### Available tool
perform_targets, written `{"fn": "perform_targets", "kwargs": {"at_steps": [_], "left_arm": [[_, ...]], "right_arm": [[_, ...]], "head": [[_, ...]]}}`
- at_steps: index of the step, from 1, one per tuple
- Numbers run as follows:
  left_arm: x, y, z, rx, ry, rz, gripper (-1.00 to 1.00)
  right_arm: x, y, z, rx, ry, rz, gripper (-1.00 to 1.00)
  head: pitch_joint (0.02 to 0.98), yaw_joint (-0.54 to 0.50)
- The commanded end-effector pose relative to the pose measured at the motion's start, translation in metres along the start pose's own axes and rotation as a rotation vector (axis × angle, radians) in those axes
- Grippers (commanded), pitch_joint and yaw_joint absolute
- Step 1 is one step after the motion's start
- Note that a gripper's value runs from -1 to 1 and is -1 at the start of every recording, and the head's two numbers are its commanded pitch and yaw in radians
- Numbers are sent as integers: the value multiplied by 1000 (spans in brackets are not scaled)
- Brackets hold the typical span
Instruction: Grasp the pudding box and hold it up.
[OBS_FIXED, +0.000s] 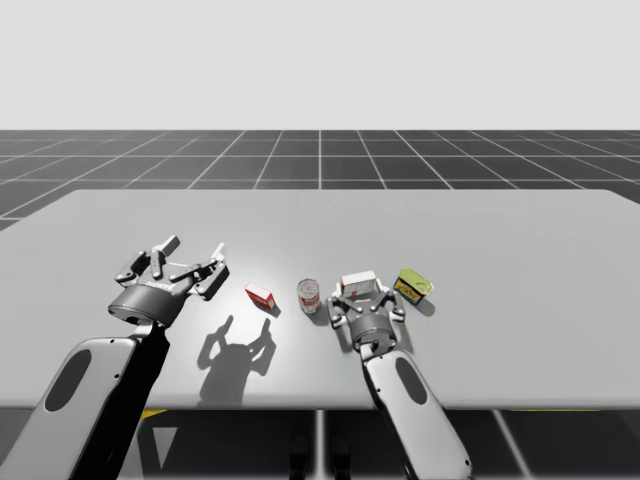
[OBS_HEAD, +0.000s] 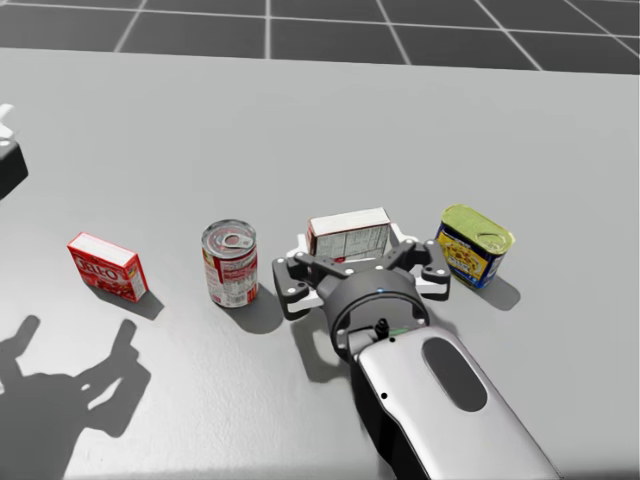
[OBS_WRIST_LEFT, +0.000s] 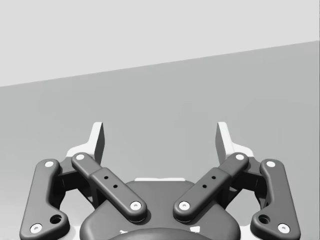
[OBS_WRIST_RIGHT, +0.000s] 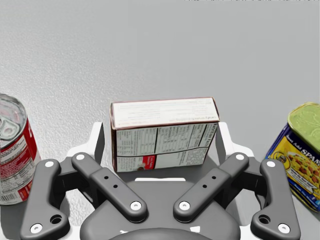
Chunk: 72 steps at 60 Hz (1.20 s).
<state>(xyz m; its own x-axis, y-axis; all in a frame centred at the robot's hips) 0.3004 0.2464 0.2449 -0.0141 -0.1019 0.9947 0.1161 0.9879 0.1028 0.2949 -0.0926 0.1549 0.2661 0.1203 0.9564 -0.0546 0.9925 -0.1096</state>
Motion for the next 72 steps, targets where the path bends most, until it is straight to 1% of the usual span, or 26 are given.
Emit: {"fn": "perform_targets", "kwargs": {"at_steps": [1,22,24,26,30,32,40,41,45,47,48,49,51,52,53,55,64,65,72], "left_arm": [[0,-1,0,-4,0,1,-1000],[0,-3,0,-12,0,-2,-1000],[0,-3,0,-12,0,-3,-1000],[0,-3,0,-13,1,-3,-1000],[0,-4,0,-14,1,-4,-1000],[0,-4,0,-14,1,-4,-1000],[0,-5,1,-15,1,-5,-1000],[0,-5,1,-15,0,-5,-1000],[0,-5,1,-16,0,-5,-1000],[0,-5,1,-16,0,-5,-1000],[0,-5,1,-15,0,-5,-1000],[0,-5,1,-15,0,-5,-1000],[0,-5,1,-15,0,-5,-1000],[0,-5,1,-15,0,-6,-1000],[0,-5,1,-15,0,-6,-1000],[0,-6,1,-15,1,-6,-1000],[-1,-6,1,-15,2,-9,-1000],[-1,-7,1,-16,2,-9,-1000],[-1,-7,1,-17,3,-11,-1000]], "right_arm": [[3,1,-11,-1,10,4,-1000],[2,-1,-26,-16,39,4,-1000],[1,-2,-28,-18,39,11,-1000],[1,-2,-29,-17,44,4,-1000],[1,-3,-32,-19,46,10,-1000],[1,-3,-34,-18,50,6,-1000],[0,-4,-36,-11,55,19,-1000],[-1,-3,-35,-17,39,42,-1000],[-2,-4,-34,2,49,27,-1000],[-2,-3,-34,-4,46,31,-840],[-3,-3,-32,-15,32,46,-253],[-3,-3,-32,-12,37,44,262],[-3,-3,-32,-13,37,39,794],[-3,-4,-32,-13,38,39,831],[-3,-4,-32,-15,38,41,939],[-3,-4,-32,-13,40,43,979],[-3,-6,-30,-17,38,40,993],[-3,-6,-30,-17,38,40,990],[-2,-7,-30,-18,38,34,993]], "head": [[788,-110],[785,-112],[784,-113],[782,-115],[781,-117],[781,-119],[777,-123],[777,-124],[775,-123],[774,-124],[771,-125],[770,-126],[765,-127],[761,-127],[753,-128],[733,-127],[610,-114],[577,-112],[486,-111]]}}
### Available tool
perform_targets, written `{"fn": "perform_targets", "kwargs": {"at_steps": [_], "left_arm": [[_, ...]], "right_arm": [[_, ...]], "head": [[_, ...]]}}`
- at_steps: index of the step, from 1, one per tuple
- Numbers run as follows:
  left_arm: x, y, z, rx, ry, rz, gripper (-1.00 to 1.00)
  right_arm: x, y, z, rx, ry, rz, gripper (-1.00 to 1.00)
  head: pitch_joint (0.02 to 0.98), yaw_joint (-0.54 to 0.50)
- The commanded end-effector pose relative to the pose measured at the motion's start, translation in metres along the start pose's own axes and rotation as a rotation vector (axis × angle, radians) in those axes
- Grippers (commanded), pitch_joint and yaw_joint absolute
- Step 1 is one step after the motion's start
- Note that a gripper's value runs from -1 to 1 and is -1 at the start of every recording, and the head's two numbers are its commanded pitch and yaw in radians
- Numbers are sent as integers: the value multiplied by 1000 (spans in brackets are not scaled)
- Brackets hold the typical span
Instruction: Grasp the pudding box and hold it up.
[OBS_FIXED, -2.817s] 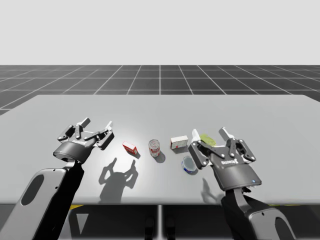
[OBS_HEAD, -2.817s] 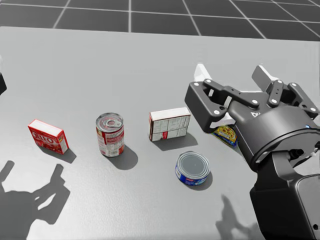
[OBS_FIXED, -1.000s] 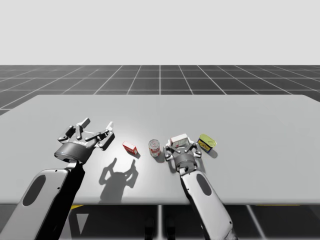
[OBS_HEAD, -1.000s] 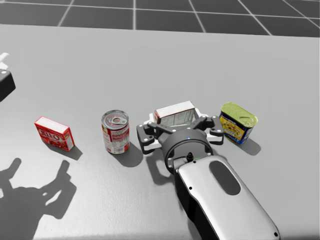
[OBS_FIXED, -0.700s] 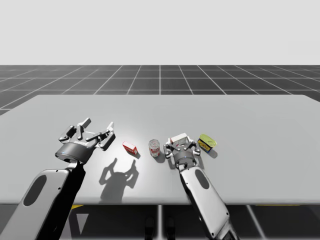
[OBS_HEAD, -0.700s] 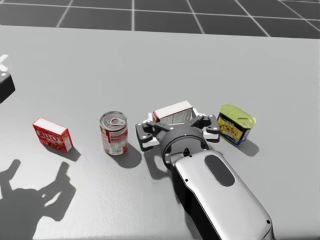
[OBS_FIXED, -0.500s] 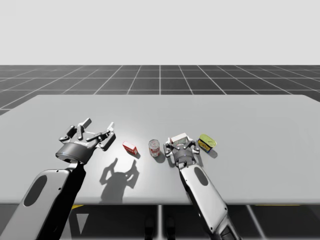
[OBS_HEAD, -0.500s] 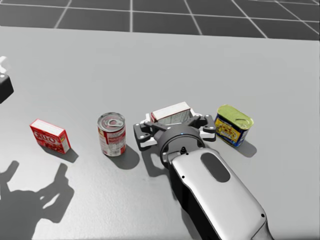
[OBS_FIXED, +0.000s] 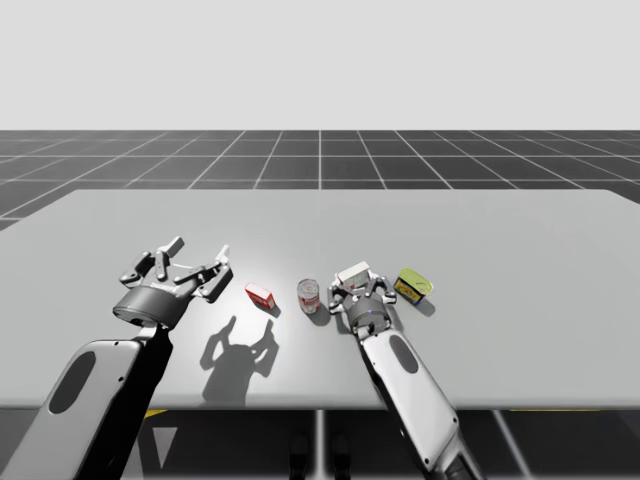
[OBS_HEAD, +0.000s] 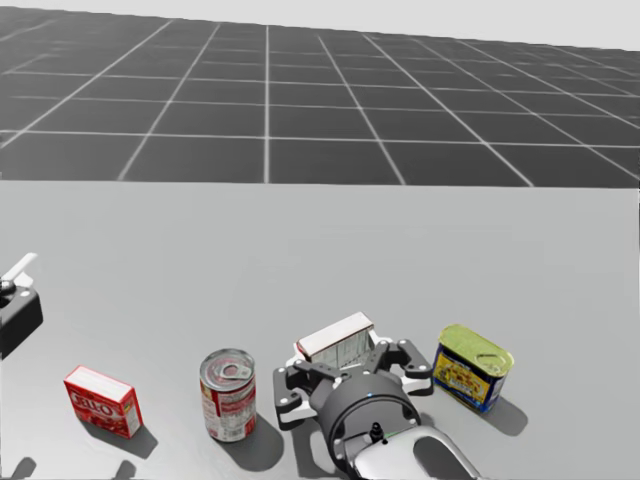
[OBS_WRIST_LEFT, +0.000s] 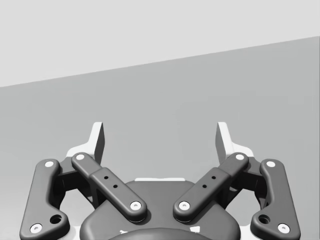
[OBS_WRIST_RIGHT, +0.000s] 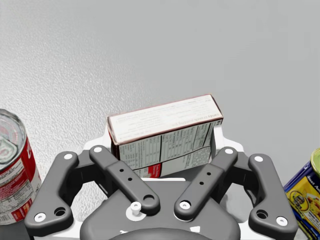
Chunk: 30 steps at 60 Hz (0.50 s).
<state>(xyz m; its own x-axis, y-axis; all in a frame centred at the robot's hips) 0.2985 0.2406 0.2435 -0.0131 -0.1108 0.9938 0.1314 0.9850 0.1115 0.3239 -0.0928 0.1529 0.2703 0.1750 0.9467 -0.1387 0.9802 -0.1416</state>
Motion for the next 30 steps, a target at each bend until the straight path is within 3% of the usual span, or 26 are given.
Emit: {"fn": "perform_targets", "kwargs": {"at_steps": [1,11,30], "left_arm": [[0,-1,0,-2,1,-2,-1000],[-1,-1,1,-2,2,-2,-1000],[-1,-1,1,0,2,-2,-1000]], "right_arm": [[-9,-5,-1,-91,30,-23,984],[-9,-6,-1,-93,28,-24,988],[-7,-7,0,-91,9,-34,1000]], "head": [[479,-112],[411,-111],[425,-109]]}}
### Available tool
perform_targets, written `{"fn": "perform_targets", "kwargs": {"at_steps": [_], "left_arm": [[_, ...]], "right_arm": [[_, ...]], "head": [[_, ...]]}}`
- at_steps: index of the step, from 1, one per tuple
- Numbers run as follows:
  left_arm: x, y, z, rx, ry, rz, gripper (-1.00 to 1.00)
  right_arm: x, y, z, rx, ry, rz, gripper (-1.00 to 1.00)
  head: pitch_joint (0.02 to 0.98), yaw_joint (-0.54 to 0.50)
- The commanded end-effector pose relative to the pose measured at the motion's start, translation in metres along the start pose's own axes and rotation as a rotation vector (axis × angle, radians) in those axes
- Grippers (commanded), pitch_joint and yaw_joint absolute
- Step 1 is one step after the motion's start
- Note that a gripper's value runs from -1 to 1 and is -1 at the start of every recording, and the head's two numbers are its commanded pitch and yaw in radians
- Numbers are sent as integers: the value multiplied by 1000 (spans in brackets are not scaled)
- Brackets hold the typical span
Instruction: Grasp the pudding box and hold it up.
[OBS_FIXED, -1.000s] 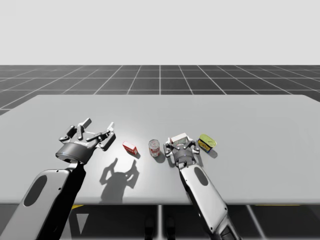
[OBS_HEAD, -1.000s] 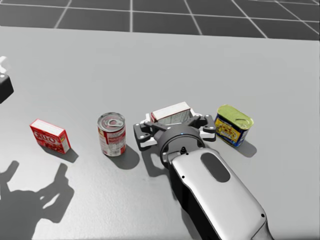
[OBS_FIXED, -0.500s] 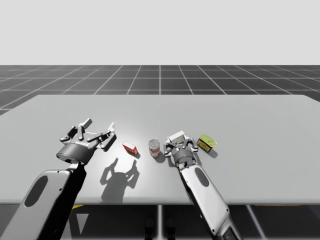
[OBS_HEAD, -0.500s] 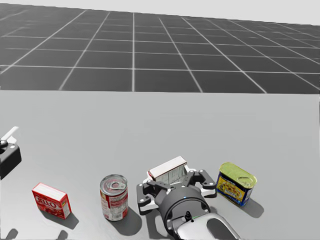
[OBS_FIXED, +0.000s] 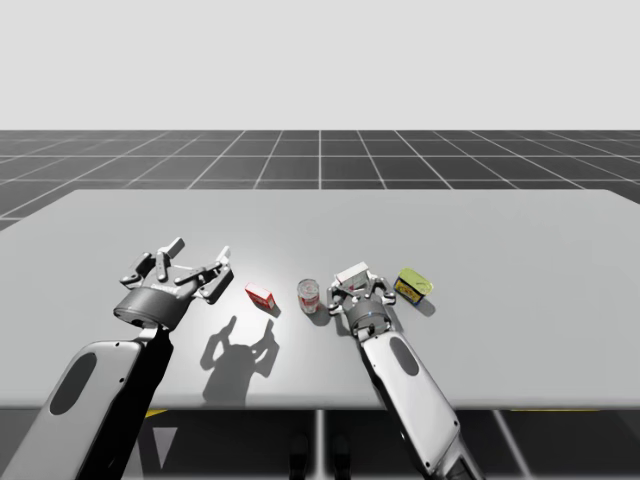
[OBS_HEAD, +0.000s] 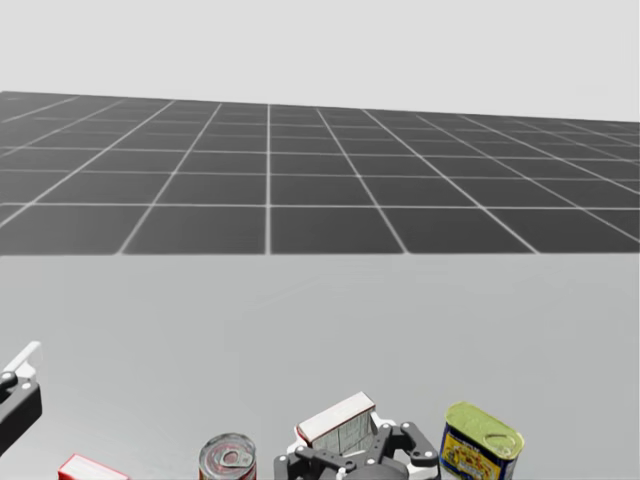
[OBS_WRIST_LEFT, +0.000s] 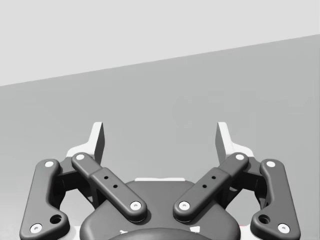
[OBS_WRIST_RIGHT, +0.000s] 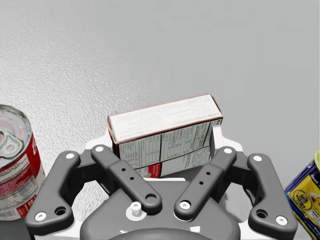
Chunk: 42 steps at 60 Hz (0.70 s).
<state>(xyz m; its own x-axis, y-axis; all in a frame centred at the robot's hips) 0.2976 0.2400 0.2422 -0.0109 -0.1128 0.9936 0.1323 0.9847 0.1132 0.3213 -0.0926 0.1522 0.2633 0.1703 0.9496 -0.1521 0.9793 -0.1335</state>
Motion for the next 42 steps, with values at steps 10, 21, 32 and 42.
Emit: {"fn": "perform_targets", "kwargs": {"at_steps": [10,21,32,42], "left_arm": [[1,-1,0,1,0,-1,-1000],[1,-1,0,2,-1,0,-1000],[2,0,1,2,-1,1,-1000],[1,0,0,-1,-1,-4,-1000]], "right_arm": [[7,-10,9,-110,-23,-38,1000],[33,-16,26,-111,-92,-53,1000],[67,-22,43,-118,-183,-43,1000],[101,-28,55,-146,-282,-14,1000]], "head": [[425,-111],[421,-117],[409,-118],[406,-121]]}}
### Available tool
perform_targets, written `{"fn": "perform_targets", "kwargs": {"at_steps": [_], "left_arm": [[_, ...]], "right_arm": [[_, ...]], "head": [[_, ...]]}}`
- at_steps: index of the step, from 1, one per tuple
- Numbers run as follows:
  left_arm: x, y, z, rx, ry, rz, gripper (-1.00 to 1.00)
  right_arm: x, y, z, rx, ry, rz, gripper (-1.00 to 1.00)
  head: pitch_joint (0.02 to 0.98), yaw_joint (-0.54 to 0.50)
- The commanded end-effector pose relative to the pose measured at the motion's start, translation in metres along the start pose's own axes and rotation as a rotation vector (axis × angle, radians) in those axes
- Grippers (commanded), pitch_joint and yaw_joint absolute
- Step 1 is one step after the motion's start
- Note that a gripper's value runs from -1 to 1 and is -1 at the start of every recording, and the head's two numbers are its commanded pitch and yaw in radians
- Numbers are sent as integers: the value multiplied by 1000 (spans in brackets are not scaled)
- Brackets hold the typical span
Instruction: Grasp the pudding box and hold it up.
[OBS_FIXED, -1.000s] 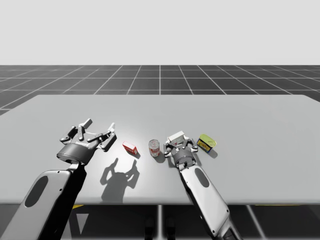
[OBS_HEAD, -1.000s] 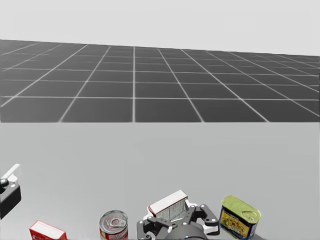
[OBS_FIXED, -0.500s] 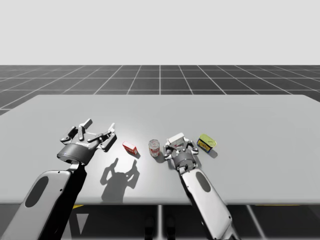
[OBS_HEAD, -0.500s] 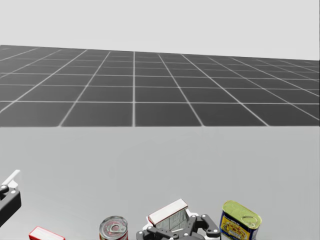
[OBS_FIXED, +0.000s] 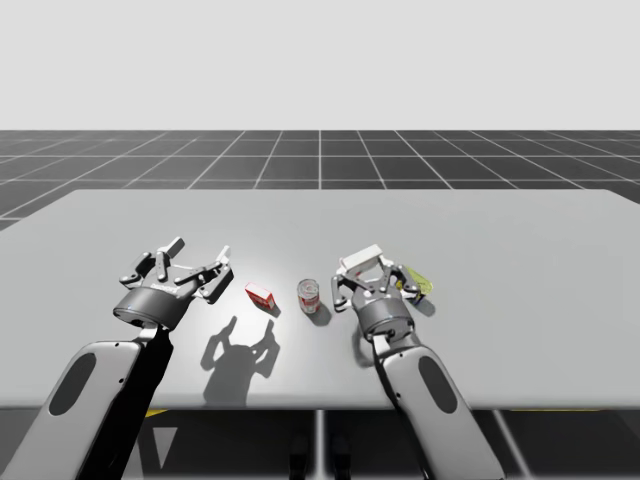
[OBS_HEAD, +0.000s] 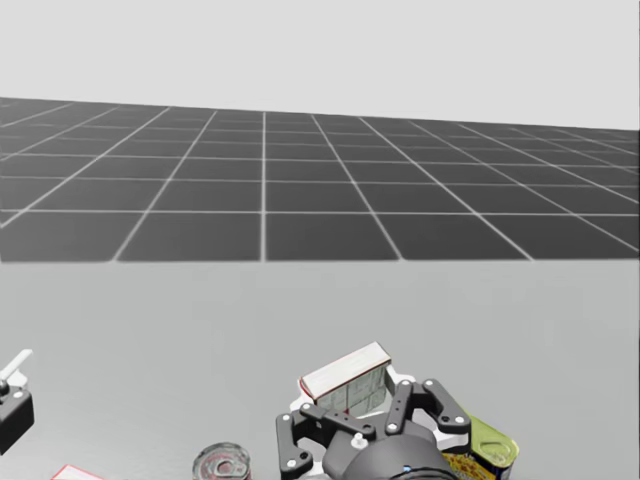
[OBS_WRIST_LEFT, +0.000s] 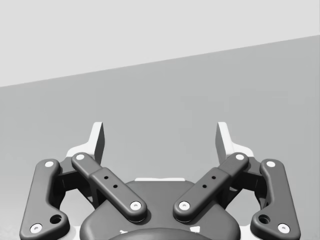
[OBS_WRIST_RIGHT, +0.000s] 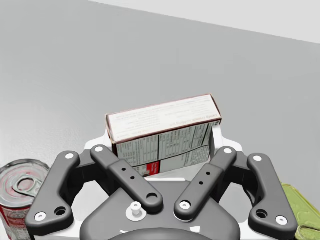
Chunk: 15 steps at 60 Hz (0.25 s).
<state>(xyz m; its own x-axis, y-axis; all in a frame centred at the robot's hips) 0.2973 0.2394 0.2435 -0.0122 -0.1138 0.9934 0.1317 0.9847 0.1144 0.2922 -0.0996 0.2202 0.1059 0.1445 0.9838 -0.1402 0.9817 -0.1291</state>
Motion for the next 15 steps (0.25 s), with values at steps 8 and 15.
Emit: {"fn": "perform_targets", "kwargs": {"at_steps": [8,15], "left_arm": [[0,0,0,0,0,-4,-1000],[0,0,0,1,0,-3,-1000]], "right_arm": [[72,-21,4,-178,-236,49,1000],[92,-23,8,-190,-307,75,1000]], "head": [[405,-122],[402,-121]]}}
